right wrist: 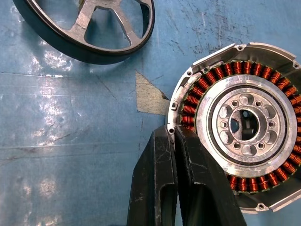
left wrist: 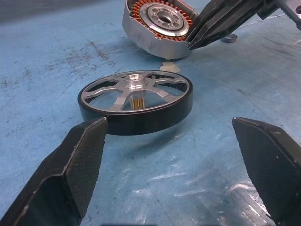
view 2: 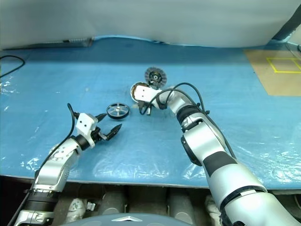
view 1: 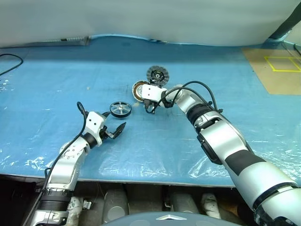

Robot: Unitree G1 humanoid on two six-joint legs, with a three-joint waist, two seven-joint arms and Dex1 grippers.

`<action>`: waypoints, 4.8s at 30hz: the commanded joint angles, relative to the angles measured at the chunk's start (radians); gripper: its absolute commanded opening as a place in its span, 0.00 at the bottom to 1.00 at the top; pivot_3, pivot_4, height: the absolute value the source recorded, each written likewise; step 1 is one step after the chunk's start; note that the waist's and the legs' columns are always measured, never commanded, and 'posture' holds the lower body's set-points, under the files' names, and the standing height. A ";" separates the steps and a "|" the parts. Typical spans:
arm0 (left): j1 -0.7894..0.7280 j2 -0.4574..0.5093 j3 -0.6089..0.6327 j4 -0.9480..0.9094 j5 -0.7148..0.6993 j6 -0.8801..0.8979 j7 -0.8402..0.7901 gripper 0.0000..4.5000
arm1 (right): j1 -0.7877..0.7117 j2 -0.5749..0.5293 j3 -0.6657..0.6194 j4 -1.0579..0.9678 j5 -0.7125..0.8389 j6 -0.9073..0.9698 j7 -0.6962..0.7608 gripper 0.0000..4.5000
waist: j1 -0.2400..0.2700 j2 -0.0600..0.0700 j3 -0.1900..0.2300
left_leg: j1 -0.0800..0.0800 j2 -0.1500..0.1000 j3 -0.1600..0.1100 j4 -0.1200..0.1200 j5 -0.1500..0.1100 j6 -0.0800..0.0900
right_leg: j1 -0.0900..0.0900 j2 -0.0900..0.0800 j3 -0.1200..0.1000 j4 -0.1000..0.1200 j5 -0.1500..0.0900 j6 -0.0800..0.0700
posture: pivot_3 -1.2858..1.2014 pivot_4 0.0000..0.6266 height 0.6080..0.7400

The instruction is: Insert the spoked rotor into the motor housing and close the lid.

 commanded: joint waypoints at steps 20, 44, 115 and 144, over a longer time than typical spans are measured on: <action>0.016 0.029 0.010 -0.015 -0.001 -0.047 -0.014 1.00 | 0.202 -0.193 0.044 -0.364 0.035 -0.026 0.425 0.00 | 0.008 0.000 -0.001 | 0.000 0.000 0.000 0.000 0.000 0.001 | 0.000 0.000 0.000 0.000 0.000 0.000 | 0.52 0.24 1.00; 0.031 0.024 -0.010 0.041 0.011 -0.113 -0.065 1.00 | 0.465 -0.346 0.108 -1.017 0.165 0.179 0.635 0.00 | 0.002 -0.001 -0.001 | 0.002 0.000 0.000 0.000 0.000 0.001 | 0.002 0.000 0.001 0.000 0.000 0.000 | 0.52 0.24 1.00; 0.078 0.040 -0.016 -0.155 -0.049 -0.015 -0.077 1.00 | 0.442 0.021 -0.241 -0.316 0.302 0.222 -0.431 0.56 | -0.004 0.001 -0.002 | 0.015 -0.002 0.001 -0.002 0.000 -0.007 | 0.012 0.000 0.003 -0.001 0.000 0.000 | 0.52 0.24 1.00; 0.055 0.045 -0.018 -0.026 -0.033 -0.109 -0.125 1.00 | 0.909 -0.347 -0.192 -1.328 0.447 0.508 0.017 0.13 | 0.018 0.001 -0.004 | 0.016 -0.003 0.002 -0.015 -0.002 -0.004 | 0.016 0.000 0.002 -0.017 0.000 0.002 | 0.52 0.24 1.00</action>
